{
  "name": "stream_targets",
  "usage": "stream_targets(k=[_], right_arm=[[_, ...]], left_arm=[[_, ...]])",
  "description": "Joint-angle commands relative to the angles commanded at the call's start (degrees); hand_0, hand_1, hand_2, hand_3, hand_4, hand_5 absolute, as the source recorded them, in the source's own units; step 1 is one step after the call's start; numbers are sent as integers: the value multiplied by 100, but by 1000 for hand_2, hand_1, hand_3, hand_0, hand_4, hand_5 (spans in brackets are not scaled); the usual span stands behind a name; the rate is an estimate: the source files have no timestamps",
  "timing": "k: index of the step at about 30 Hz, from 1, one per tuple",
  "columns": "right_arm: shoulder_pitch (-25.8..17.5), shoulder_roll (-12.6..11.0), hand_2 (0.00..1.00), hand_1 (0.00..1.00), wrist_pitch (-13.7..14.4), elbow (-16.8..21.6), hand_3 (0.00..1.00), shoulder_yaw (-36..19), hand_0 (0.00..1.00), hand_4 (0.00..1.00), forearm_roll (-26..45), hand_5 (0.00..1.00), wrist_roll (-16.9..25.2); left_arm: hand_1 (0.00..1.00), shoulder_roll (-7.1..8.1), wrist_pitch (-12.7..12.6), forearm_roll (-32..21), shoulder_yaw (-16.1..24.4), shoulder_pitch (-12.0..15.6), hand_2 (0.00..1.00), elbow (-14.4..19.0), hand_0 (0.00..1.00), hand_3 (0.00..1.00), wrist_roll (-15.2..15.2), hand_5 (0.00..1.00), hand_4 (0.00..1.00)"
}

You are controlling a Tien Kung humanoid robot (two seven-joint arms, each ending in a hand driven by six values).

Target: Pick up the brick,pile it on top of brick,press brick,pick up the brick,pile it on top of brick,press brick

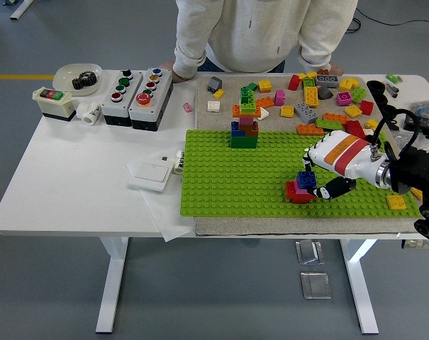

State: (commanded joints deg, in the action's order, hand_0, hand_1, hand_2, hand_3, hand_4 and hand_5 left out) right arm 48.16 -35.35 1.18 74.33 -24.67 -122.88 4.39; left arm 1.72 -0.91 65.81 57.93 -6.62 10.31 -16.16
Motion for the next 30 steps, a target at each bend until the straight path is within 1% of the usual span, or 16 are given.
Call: stream_targets(k=[1,13,30], right_arm=[[0,1,603,582,1,1,531,-1,591,786,1,449,1],[2,11,612,587,6,-17,538,-39,593,795,13,434,-4],[5,-19,620,602,-57,10,550,-82,593,821,58,433,2]], left_arm=[[719,0,0,2,1,0,664,0,783,564,0,609,592],[719,7,4,-27,-26,-10,662,0,782,564,2,609,592],[718,7,1,-37,-30,-31,661,0,782,564,10,608,591]])
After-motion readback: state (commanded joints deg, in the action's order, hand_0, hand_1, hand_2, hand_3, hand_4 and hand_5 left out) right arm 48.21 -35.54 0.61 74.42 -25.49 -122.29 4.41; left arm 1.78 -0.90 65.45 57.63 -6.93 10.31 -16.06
